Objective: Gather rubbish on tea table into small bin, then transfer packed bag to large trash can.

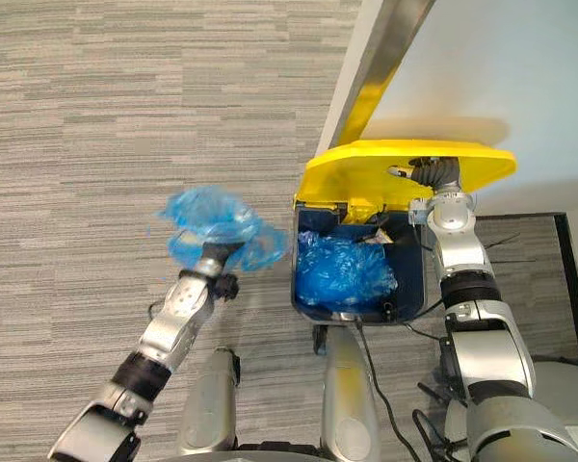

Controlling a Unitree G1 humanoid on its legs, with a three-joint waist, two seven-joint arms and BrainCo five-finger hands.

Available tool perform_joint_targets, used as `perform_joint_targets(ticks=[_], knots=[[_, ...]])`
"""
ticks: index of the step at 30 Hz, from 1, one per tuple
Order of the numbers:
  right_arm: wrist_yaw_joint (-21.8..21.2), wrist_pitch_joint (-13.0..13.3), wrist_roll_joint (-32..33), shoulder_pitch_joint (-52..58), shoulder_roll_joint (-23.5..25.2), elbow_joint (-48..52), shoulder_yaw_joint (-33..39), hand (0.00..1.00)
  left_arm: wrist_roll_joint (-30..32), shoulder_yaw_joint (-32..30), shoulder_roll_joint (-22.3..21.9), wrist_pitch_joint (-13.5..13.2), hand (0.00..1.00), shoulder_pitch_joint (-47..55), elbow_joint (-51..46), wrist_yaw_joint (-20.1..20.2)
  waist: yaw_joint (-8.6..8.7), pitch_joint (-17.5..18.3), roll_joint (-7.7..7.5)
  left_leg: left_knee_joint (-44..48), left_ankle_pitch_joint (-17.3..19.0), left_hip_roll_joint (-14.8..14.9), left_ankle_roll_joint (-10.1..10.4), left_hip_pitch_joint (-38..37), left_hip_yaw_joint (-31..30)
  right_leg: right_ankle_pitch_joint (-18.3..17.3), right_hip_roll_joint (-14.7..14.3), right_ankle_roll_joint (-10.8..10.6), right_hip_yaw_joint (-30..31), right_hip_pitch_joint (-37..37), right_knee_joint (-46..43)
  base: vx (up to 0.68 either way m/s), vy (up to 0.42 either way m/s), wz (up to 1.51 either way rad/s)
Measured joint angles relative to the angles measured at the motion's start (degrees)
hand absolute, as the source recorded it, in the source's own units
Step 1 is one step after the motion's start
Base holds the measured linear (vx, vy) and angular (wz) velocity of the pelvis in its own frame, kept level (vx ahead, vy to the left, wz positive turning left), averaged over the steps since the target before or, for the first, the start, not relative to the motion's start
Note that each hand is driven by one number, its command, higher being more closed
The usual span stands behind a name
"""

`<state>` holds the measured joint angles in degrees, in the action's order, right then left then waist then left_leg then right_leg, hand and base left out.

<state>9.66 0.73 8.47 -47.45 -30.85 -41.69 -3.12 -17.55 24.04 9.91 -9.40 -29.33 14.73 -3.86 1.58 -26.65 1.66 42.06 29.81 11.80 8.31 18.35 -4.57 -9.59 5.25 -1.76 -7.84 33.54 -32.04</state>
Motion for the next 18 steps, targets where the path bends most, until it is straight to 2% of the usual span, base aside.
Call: perform_joint_targets(ticks=[9,11,18], knots=[[-1.0,0.3,0.4,-2.5,-0.2,0.0,-2.1,0.0,-0.2,4.1,-0.8,0.0,1.0,-8.4,1.1,-0.7,2.48,-0.3,0.36,-1.1,-0.1,-0.1,-0.2,-0.4,2.7,0.5,-0.3,-0.9,2.4,2.1,-0.5,0.0,-0.007,-0.14],[-1.1,0.5,0.4,-2.5,-0.2,0.0,-2.3,0.0,-0.1,5.2,-1.1,0.0,1.0,-10.2,2.3,-1.2,2.53,-0.3,0.36,-1.4,-0.2,-0.1,-0.4,-0.3,2.9,0.6,-0.3,-1.0,2.5,2.3,-0.4,0.0,-0.024,-0.04],[-1.0,0.5,0.5,-4.8,0.1,-1.2,-2.4,0.0,0.3,8.7,-6.1,0.2,1.0,-19.7,10.6,-1.6,3.36,-1.0,0.72,-1.6,-0.4,-0.6,-0.8,1.4,3.4,1.4,-0.2,-1.9,3.2,4.1,0.5,0.02,0.007,-0.04]])
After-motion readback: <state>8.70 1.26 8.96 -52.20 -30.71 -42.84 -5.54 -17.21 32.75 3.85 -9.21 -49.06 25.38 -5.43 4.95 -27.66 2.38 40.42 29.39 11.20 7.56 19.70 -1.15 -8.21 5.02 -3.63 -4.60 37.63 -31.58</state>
